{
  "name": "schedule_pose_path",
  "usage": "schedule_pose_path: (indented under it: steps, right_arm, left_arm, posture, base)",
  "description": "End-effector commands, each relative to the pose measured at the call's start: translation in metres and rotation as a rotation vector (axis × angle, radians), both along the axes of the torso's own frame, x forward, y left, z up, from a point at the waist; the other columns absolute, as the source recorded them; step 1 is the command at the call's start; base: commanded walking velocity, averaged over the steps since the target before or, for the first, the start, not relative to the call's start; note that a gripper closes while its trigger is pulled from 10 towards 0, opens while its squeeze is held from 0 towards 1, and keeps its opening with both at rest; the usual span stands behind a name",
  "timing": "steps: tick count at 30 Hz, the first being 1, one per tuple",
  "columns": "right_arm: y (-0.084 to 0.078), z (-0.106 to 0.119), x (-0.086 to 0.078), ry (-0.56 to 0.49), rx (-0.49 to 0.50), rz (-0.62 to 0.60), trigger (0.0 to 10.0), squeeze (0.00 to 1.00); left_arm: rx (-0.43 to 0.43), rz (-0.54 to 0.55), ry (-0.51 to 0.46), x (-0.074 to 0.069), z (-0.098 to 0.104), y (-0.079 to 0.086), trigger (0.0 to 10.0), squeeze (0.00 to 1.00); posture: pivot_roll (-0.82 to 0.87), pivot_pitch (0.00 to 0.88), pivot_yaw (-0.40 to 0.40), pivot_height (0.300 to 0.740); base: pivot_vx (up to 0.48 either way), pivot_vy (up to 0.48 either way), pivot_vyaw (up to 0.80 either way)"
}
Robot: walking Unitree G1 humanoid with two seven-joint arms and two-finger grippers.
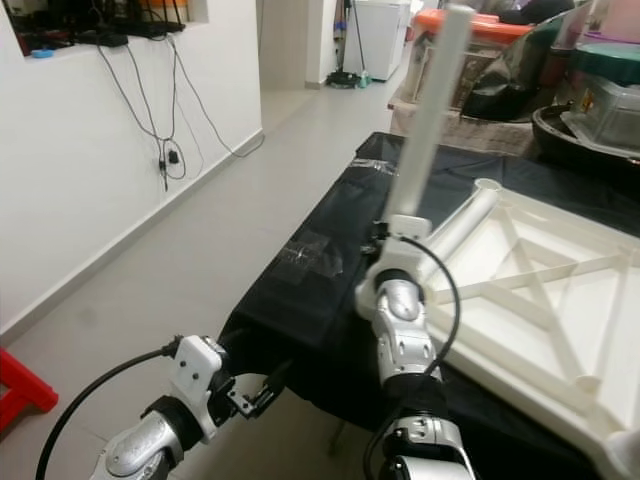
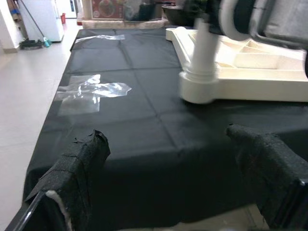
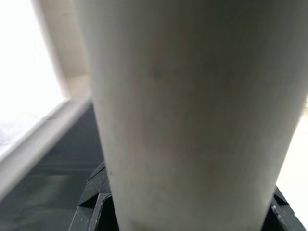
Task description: Building children table
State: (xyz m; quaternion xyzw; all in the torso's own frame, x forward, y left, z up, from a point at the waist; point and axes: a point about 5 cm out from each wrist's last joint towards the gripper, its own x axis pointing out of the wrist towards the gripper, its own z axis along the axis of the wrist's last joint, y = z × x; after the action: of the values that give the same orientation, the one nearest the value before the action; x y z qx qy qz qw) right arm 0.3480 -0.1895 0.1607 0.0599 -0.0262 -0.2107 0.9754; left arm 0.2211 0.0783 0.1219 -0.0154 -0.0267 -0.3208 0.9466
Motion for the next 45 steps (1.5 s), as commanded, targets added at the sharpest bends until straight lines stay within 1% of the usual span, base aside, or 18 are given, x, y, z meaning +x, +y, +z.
schedule_pose_path:
  steps: [1,5,6,8,9,13,14,17,20,23,24,27,30,32,35,41,44,45]
  right_arm:
    - [-0.010,-0.017,-0.010,0.074,0.072,-0.134,0.0,0.00]
    - [0.006,-0.022,-0.011,0.085,0.122,-0.141,0.0,0.00]
    - [0.012,-0.022,-0.009,0.084,0.110,-0.118,9.1,0.00]
    - [0.015,-0.021,-0.007,0.082,0.100,-0.104,10.0,0.00]
    - [0.020,-0.020,-0.006,0.085,0.086,-0.086,10.0,1.00]
    - [0.027,-0.012,-0.004,0.020,0.085,0.010,10.0,1.00]
    - [0.029,-0.004,0.002,-0.061,0.089,0.137,10.0,0.00]
    - [0.027,-0.002,0.006,-0.088,0.091,0.199,10.0,0.00]
    - [0.025,0.002,0.013,-0.136,-0.008,0.461,10.0,0.00]
    - [0.024,0.002,0.014,-0.133,-0.006,0.547,10.0,0.00]
    - [0.023,0.001,0.016,-0.110,0.031,0.675,10.0,0.00]
    - [0.022,0.001,0.016,-0.097,0.060,0.761,10.0,0.00]
    - [0.021,0.000,0.014,-0.044,0.143,1.098,10.0,0.00]
    - [0.021,0.000,0.014,-0.044,0.143,1.098,10.0,0.00]
    - [0.025,0.003,0.007,-0.049,0.193,1.303,10.0,0.00]
    - [0.040,-0.008,-0.012,0.054,0.112,1.660,10.0,0.00]
    - [0.044,-0.012,-0.017,0.086,0.074,1.730,10.0,0.00]
    - [0.047,-0.015,-0.019,0.112,0.019,1.755,9.3,0.00]
  left_arm:
    - [0.004,-0.006,0.025,0.000,-0.004,-0.001,10.0,0.00]
    - [0.004,-0.004,0.023,0.000,-0.004,-0.001,10.0,0.00]
    - [0.004,-0.003,0.023,0.000,-0.004,-0.001,10.0,0.00]
    - [0.004,-0.002,0.023,0.001,-0.004,-0.001,10.0,0.00]
    - [0.004,-0.002,0.023,0.001,-0.004,-0.001,10.0,0.00]
    - [0.003,-0.001,0.023,0.001,-0.004,0.000,10.0,0.00]
    - [0.004,-0.003,0.024,0.001,-0.004,-0.001,10.0,0.00]
    - [0.004,-0.004,0.024,0.002,-0.004,-0.001,10.0,0.00]
    - [0.004,-0.008,0.022,0.002,-0.004,-0.002,10.0,0.00]
    - [0.003,-0.007,0.022,0.002,-0.004,-0.002,10.0,0.00]
    - [0.004,-0.007,0.021,0.002,-0.004,-0.002,10.0,0.00]
    - [0.004,-0.006,0.020,0.003,-0.004,-0.001,10.0,0.00]
    - [0.004,-0.006,0.019,0.003,-0.003,-0.002,10.0,0.00]
    - [0.004,-0.006,0.019,0.003,-0.003,-0.002,10.0,0.00]
    - [0.003,-0.004,0.018,0.003,-0.003,-0.002,10.0,0.00]
    - [0.001,-0.001,0.016,0.002,-0.003,-0.002,10.0,0.00]
    - [0.000,-0.001,0.017,0.001,-0.002,-0.002,10.0,0.00]
    - [-0.001,-0.002,0.017,0.001,-0.002,-0.002,10.0,0.00]
  posture:
    - [0.11,0.031,-0.043,0.740]
    - [0.12,0.033,-0.049,0.740]
    - [0.12,0.035,-0.048,0.740]
    - [0.11,0.037,-0.048,0.740]
    - [0.11,0.037,-0.048,0.740]
    - [0.11,0.037,-0.045,0.740]
    - [0.11,0.038,-0.046,0.740]
    - [0.11,0.038,-0.044,0.740]
    - [0.11,0.038,-0.047,0.740]
    - [0.11,0.039,-0.044,0.740]
    - [0.11,0.037,-0.045,0.740]
    - [0.11,0.037,-0.045,0.740]
    - [0.12,0.036,-0.052,0.740]
    - [0.12,0.036,-0.052,0.740]
    - [0.12,0.038,-0.051,0.740]
    - [0.12,0.043,-0.052,0.740]
    - [0.12,0.043,-0.052,0.740]
    - [0.12,0.044,-0.050,0.740]
  base:
    - [0.000,0.000,0.00]
    - [0.000,0.000,0.00]
    - [0.000,0.000,0.00]
    - [0.000,0.000,0.00]
    - [0.000,0.000,0.00]
    - [0.000,0.000,0.00]
    - [0.000,0.000,0.00]
    - [0.000,0.000,0.00]
    - [0.000,0.000,0.00]
    - [0.000,0.000,0.00]
    - [0.000,0.000,0.00]
    - [0.000,0.000,0.00]
    - [0.000,0.000,0.00]
    - [0.000,0.000,0.00]
    - [0.000,0.000,0.00]
    - [0.000,0.000,0.00]
    - [0.000,0.000,0.00]
    - [0.000,0.000,0.00]
